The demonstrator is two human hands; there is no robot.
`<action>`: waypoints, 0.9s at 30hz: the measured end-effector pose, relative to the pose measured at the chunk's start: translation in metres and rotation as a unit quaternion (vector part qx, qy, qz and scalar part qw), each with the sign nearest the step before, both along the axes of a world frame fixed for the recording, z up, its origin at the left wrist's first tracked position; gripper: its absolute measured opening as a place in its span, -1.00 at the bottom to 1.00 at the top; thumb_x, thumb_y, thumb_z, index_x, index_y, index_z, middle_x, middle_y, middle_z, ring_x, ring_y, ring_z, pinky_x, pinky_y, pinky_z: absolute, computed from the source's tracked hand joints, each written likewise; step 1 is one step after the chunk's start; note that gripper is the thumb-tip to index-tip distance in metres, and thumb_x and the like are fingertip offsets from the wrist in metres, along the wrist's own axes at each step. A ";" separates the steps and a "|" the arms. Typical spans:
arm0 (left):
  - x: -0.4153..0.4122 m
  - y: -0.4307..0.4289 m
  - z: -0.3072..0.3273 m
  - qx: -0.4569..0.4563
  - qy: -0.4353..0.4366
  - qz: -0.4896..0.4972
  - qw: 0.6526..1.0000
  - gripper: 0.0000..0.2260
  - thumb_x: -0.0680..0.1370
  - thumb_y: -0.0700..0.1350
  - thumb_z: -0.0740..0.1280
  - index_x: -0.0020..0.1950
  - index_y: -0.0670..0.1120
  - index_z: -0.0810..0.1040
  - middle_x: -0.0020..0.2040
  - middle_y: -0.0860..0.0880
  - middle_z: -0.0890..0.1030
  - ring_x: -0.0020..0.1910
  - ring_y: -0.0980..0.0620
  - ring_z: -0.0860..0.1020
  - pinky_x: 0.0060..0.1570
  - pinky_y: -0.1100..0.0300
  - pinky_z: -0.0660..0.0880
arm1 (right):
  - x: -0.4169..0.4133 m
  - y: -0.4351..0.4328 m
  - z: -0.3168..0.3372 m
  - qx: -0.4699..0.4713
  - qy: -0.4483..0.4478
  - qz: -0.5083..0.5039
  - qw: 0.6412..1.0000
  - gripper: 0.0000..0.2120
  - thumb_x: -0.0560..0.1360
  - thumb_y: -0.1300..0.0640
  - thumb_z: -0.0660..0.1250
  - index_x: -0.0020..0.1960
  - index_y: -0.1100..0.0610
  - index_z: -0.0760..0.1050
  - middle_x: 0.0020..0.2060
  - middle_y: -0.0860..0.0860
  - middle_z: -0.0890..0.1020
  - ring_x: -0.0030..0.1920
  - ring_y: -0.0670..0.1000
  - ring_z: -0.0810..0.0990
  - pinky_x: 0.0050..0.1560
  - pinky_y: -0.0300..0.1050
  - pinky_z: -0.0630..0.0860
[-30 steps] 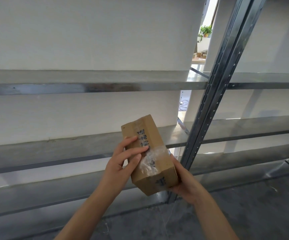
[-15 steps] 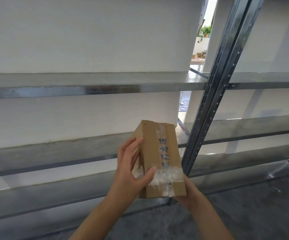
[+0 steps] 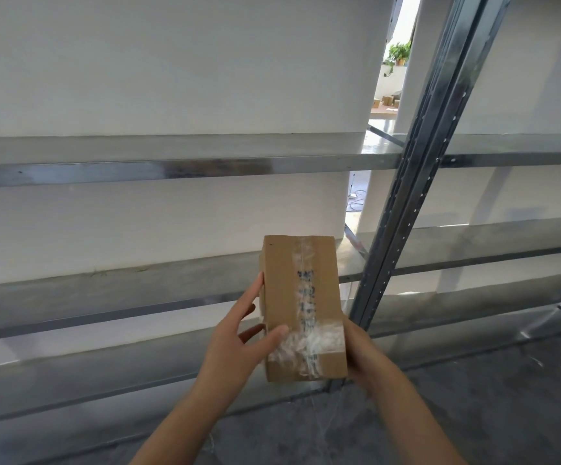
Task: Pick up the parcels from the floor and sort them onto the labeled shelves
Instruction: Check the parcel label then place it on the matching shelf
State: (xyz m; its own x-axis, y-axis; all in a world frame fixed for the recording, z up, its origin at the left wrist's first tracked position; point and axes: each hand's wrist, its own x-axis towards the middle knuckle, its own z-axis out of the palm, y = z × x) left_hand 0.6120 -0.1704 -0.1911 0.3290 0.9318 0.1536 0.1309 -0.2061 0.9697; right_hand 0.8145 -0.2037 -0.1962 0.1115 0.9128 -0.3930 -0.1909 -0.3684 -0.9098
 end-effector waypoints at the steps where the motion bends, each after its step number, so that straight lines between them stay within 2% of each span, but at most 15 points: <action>1: -0.001 0.001 -0.002 -0.009 -0.005 -0.001 1.000 -0.29 0.48 -0.06 0.50 0.50 0.38 0.27 0.39 0.33 0.49 0.36 0.30 0.47 0.25 0.28 0.54 | -0.001 0.001 0.000 -0.002 -0.002 0.002 1.000 -0.63 0.68 -0.14 0.12 0.14 0.04 0.61 -0.08 -0.05 0.80 -0.06 -0.06 0.78 0.06 -0.08 0.62; 4: -0.003 -0.001 -0.003 -0.027 -0.021 -0.004 0.999 -0.27 0.48 -0.10 0.49 0.53 0.32 0.27 0.38 0.31 0.53 0.34 0.29 0.51 0.34 0.10 0.53 | 0.001 0.007 -0.002 -0.017 -0.015 0.004 1.000 -0.60 0.67 -0.20 0.09 0.16 0.00 0.61 -0.09 -0.09 0.79 -0.04 -0.07 0.77 0.17 -0.05 0.59; 8: -0.001 0.000 -0.004 -0.035 -0.019 -0.002 0.999 -0.26 0.49 -0.16 0.50 0.54 0.29 0.28 0.38 0.36 0.50 0.36 0.32 0.48 0.36 0.14 0.49 | 0.006 0.012 -0.002 -0.026 -0.058 0.029 0.998 -0.61 0.66 -0.24 0.08 0.30 -0.12 0.55 0.08 -0.10 0.76 0.20 0.00 0.69 0.40 0.10 0.49; 12: 0.000 0.002 -0.008 -0.081 -0.024 0.003 0.996 -0.30 0.49 -0.18 0.50 0.55 0.17 0.31 0.41 0.23 0.52 0.39 0.23 0.48 0.39 0.04 0.49 | 0.010 0.014 0.004 -0.010 -0.113 0.029 0.993 -0.57 0.63 -0.30 0.08 0.39 -0.20 0.47 0.18 -0.13 0.70 0.25 -0.03 0.62 0.43 0.09 0.44; 14: 0.000 0.003 -0.010 -0.093 -0.026 0.004 0.995 -0.32 0.49 -0.18 0.50 0.54 0.15 0.34 0.41 0.20 0.53 0.38 0.22 0.49 0.38 -0.01 0.49 | 0.011 0.017 0.006 0.005 -0.134 0.018 0.991 -0.58 0.65 -0.27 0.07 0.42 -0.21 0.44 0.19 -0.14 0.68 0.24 -0.04 0.61 0.41 0.08 0.45; 18: 0.004 0.003 -0.004 -0.085 -0.030 0.005 0.996 -0.33 0.50 -0.18 0.49 0.55 0.17 0.34 0.43 0.21 0.50 0.42 0.19 0.46 0.40 -0.06 0.48 | 0.008 0.021 0.013 0.009 -0.145 -0.027 0.989 -0.64 0.70 -0.13 0.08 0.32 -0.08 0.56 0.04 -0.07 0.74 0.08 -0.04 0.67 0.08 -0.09 0.55; 19: 0.005 0.003 -0.003 -0.082 -0.027 0.003 0.996 -0.33 0.51 -0.19 0.48 0.55 0.17 0.33 0.44 0.21 0.50 0.43 0.17 0.45 0.41 -0.06 0.46 | 0.008 0.022 0.015 0.003 -0.142 -0.033 0.989 -0.64 0.69 -0.13 0.08 0.28 -0.06 0.58 0.02 -0.05 0.74 0.07 -0.03 0.68 0.07 -0.08 0.56; 22: 0.003 0.006 -0.001 -0.081 -0.012 0.000 0.997 -0.32 0.52 -0.24 0.46 0.54 0.19 0.32 0.43 0.24 0.48 0.45 0.15 0.43 0.43 -0.08 0.44 | 0.008 0.021 0.020 -0.013 -0.116 -0.048 0.992 -0.57 0.66 -0.22 0.09 0.14 -0.04 0.65 0.01 -0.02 0.75 0.10 0.05 0.67 0.29 0.09 0.55; 25: -0.001 0.008 -0.003 -0.069 -0.004 -0.013 0.998 -0.34 0.49 -0.25 0.48 0.43 0.30 0.39 0.34 0.35 0.52 0.40 0.24 0.47 0.41 0.05 0.46 | 0.009 0.021 0.022 -0.007 -0.095 -0.056 0.994 -0.47 0.63 -0.32 0.06 0.10 -0.02 0.67 -0.02 -0.02 0.73 0.10 0.07 0.67 0.32 0.10 0.55; 27: -0.003 0.006 -0.004 -0.066 -0.011 -0.016 0.998 -0.39 0.50 -0.25 0.47 0.36 0.33 0.43 0.31 0.37 0.55 0.36 0.28 0.49 0.38 0.13 0.47 | 0.009 0.019 0.020 0.003 -0.088 -0.054 0.995 -0.48 0.63 -0.30 0.07 0.10 0.01 0.67 -0.06 -0.02 0.73 0.09 0.07 0.67 0.34 0.11 0.53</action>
State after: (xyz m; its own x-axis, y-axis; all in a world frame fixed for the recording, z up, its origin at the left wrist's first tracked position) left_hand 0.6087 -0.1640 -0.1952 0.3572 0.9333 0.0373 0.1056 -0.0800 0.9912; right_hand 0.8231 -0.1845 -0.1762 0.2754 0.8938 -0.3539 -0.0660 -0.3497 -0.9346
